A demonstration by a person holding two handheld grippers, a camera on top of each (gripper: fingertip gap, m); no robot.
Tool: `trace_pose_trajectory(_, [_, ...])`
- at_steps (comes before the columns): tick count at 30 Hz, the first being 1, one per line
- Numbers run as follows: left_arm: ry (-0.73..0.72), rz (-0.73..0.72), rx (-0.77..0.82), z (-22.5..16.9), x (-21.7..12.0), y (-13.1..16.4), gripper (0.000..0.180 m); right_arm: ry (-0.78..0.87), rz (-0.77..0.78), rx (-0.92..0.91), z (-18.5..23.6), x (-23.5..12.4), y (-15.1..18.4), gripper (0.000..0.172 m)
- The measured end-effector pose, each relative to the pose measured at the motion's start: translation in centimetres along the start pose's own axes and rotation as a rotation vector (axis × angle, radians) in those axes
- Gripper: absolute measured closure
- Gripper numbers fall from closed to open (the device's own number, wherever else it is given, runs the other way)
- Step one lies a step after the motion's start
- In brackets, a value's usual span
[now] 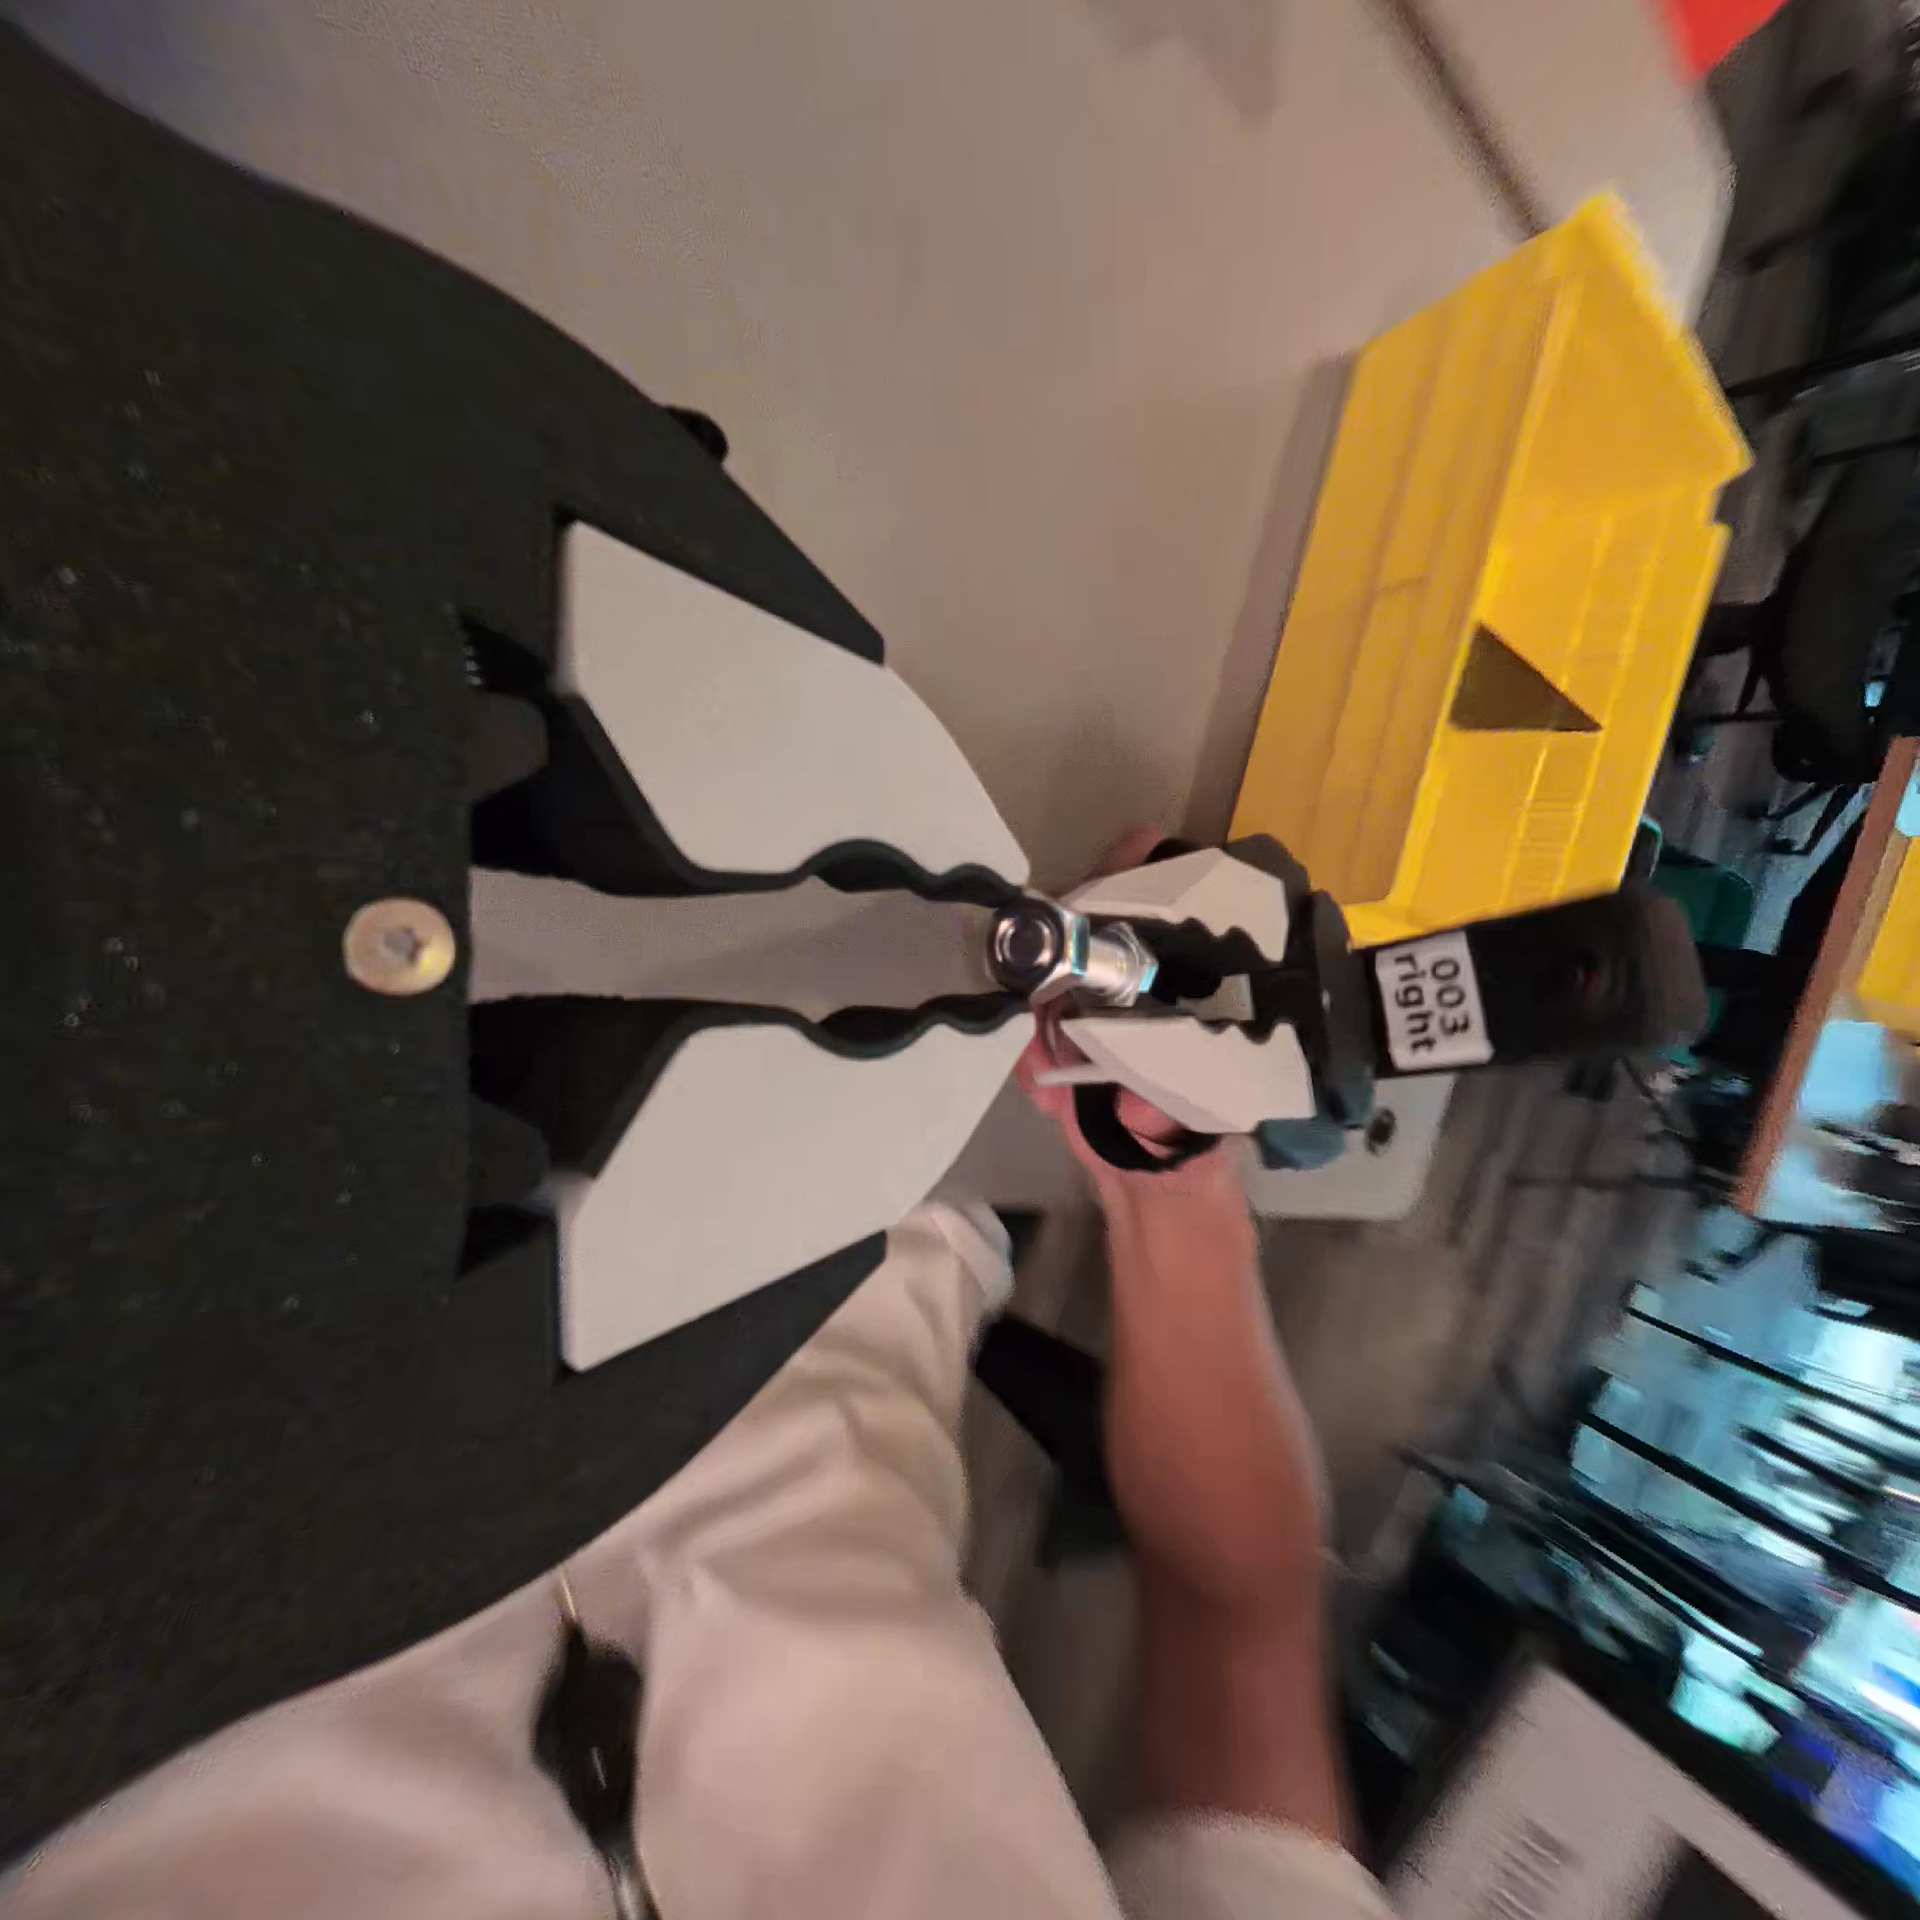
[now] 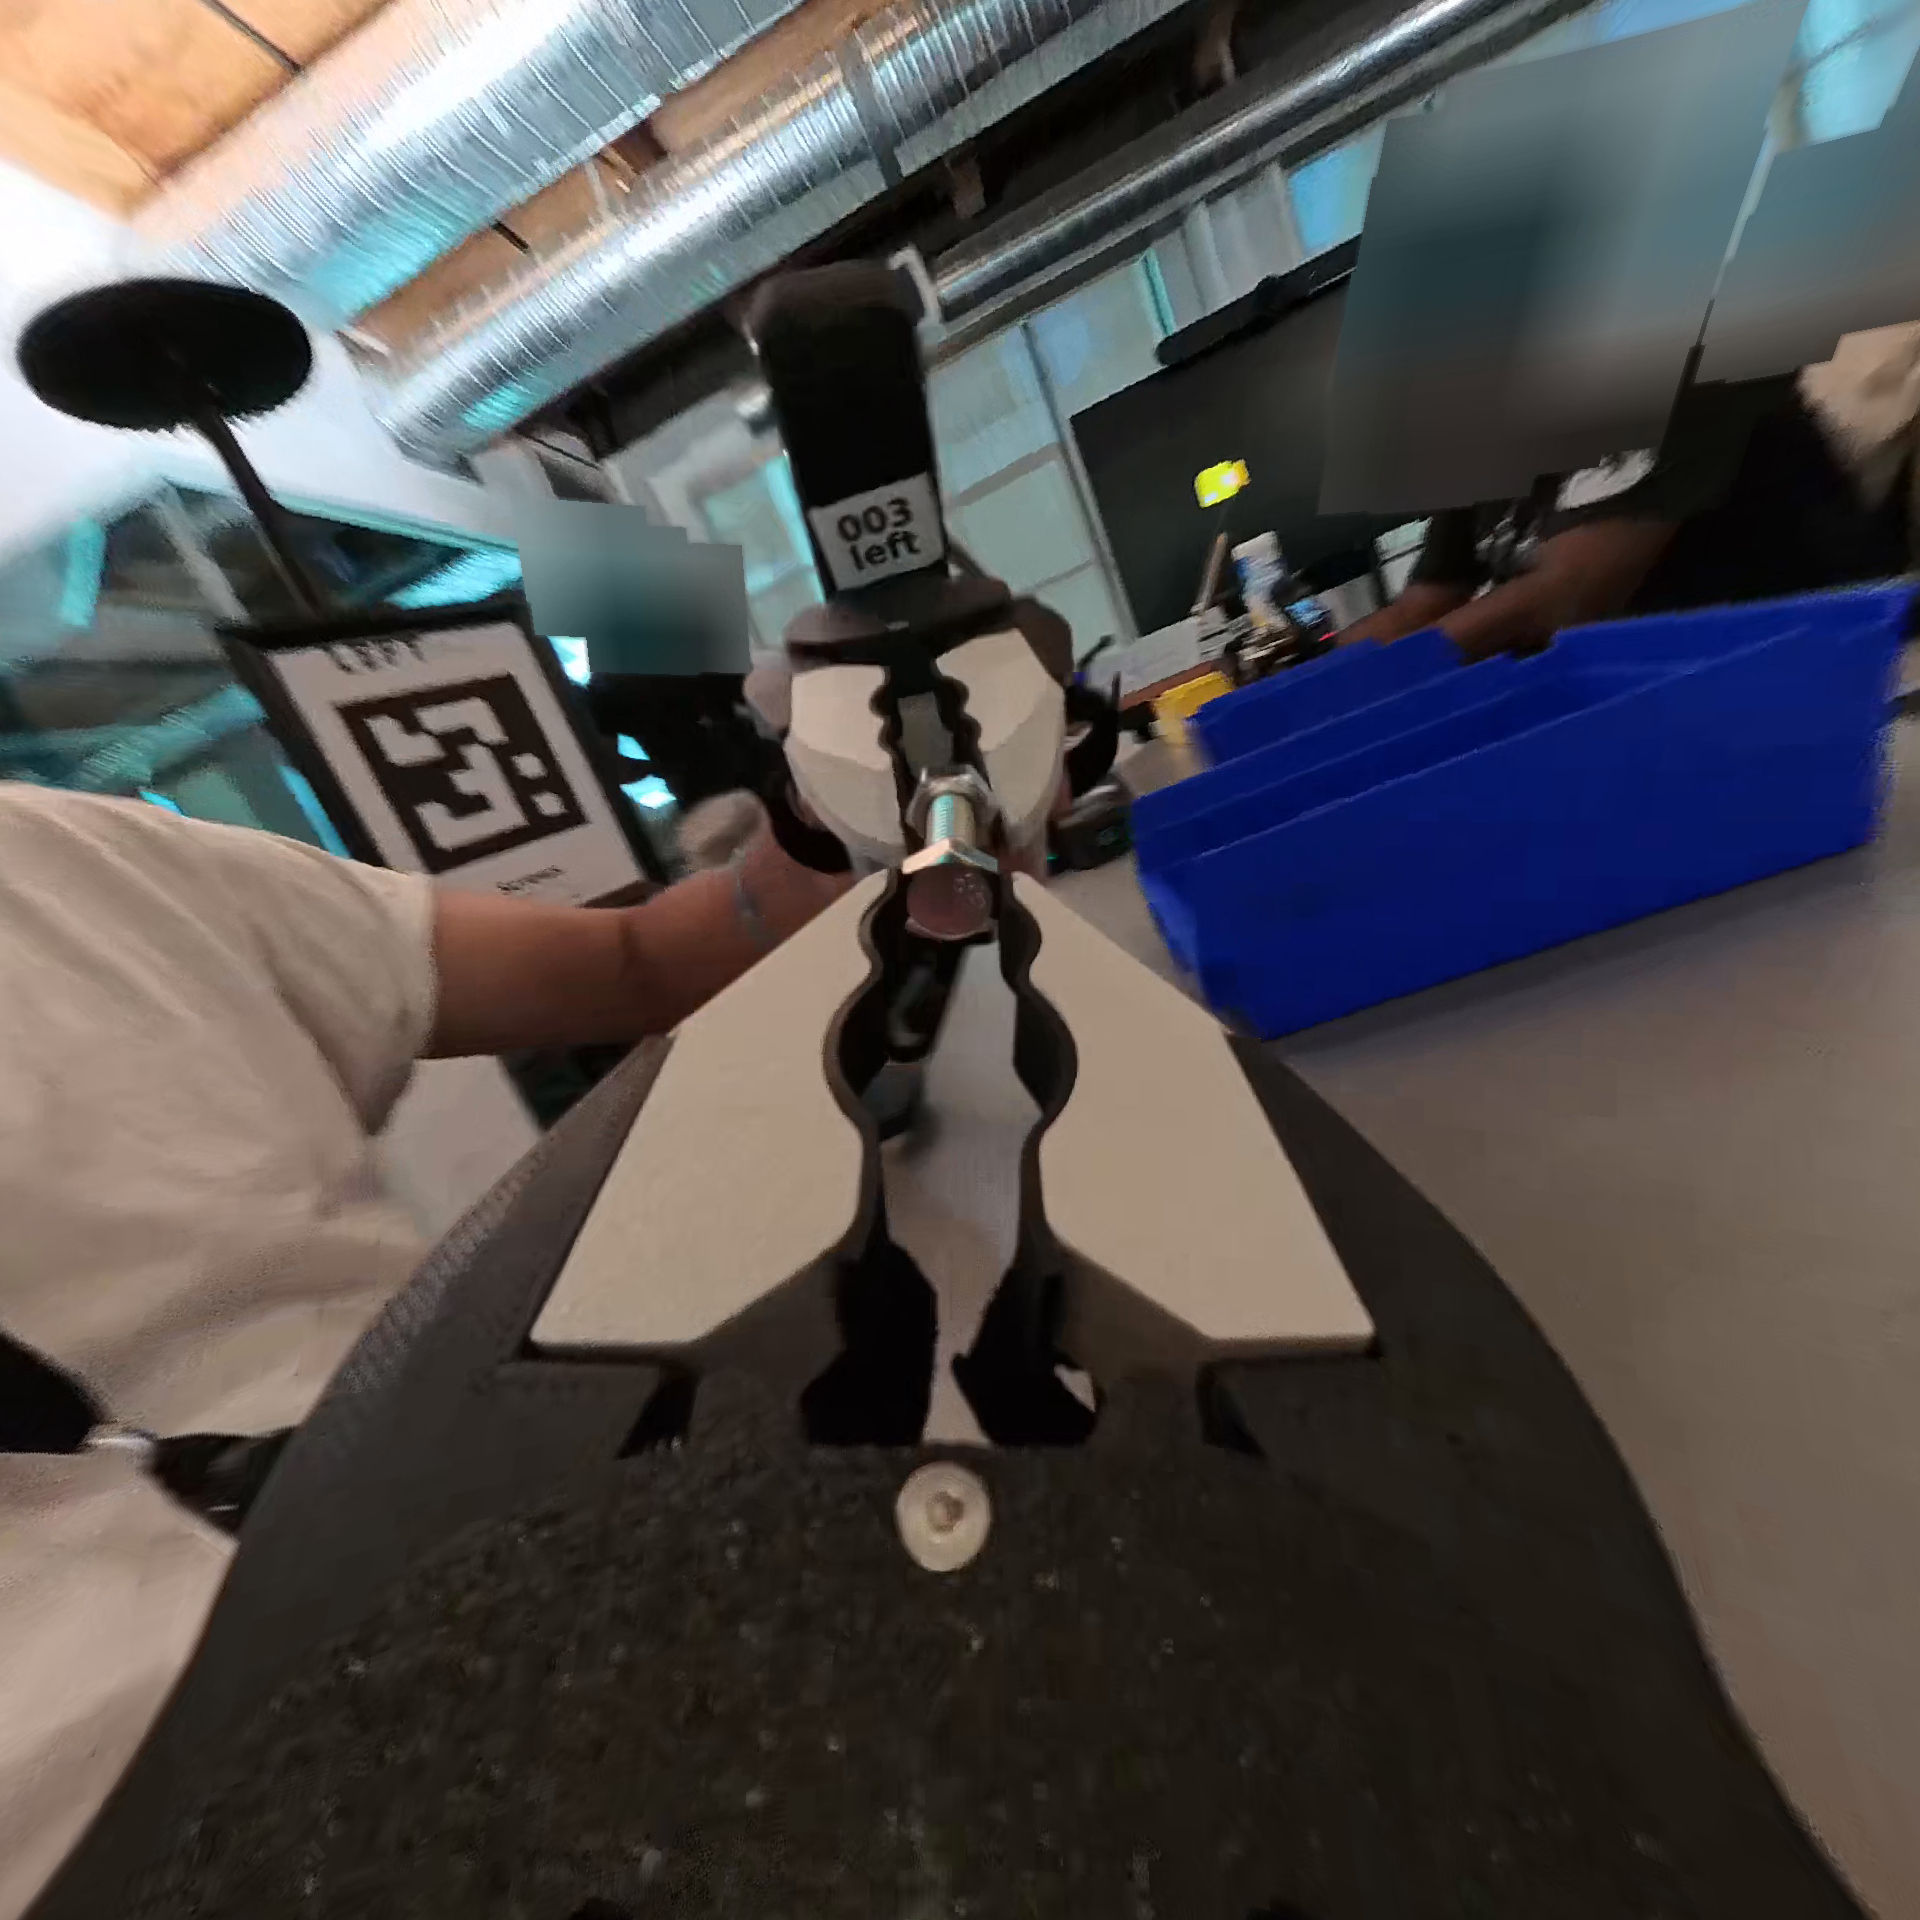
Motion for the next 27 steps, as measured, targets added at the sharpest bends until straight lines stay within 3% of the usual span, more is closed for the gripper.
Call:
trace_pose_trajectory(2, [0.092,-0.003,-0.255,0.7,0.1,0.2,0.164,0.066,0.028,-0.114,-0.2,0.0,0.1,0.155])
trace_pose_trajectory(4, [0.199,0.007,-0.484,1.2,0.2,0.6,0.164,0.093,0.026,-0.118,-0.5,-0.1,0.2,0.155])
trace_pose_trajectory(7, [0.295,-0.003,-0.56,1.8,0.2,0.9,0.165,0.078,0.018,-0.015,-0.9,-0.3,0.2,0.155])
trace_pose_trajectory(9, [0.235,-0.017,-0.444,2.5,0.1,1.0,0.148,0.087,0.001,0.022,-1.3,-0.6,0.0,0.155])
trace_pose_trajectory(11, [0.088,0.026,-0.229,3.4,0.2,1.6,0.126,0.08,-0.013,0.076,-1.6,-0.9,-0.1,0.155])
trace_pose_trajectory(15, [-0.252,0.107,0.327,4.6,0.3,1.9,0.121,0.02,-0.025,0.264,-2.0,-0.9,0.5,0.155])
trace_pose_trajectory(18, [-0.386,0.146,0.628,4.1,0.5,1.7,0.121,-0.04,-0.039,0.414,-2.0,-0.7,1.1,0.155])
trace_pose_trajectory(22, [-0.375,0.165,0.831,2.3,0.9,1.6,0.13,-0.126,-0.027,0.578,-1.6,-0.3,1.9,0.156])
trace_pose_trajectory(27, [-0.322,0.141,0.9,0.7,0.9,1.5,0.141,-0.148,-0.023,0.598,-1.3,-0.1,2.0,0.155])
Point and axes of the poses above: each gripper's, where its closed fingertips meet, x out along the fingers, y out of its underside, z = x × y across the jaws, the point moved 4 cm from there along -x, back along the fingers, and after that the axes turned 14 degrees about -x, right-handed, at the moved point
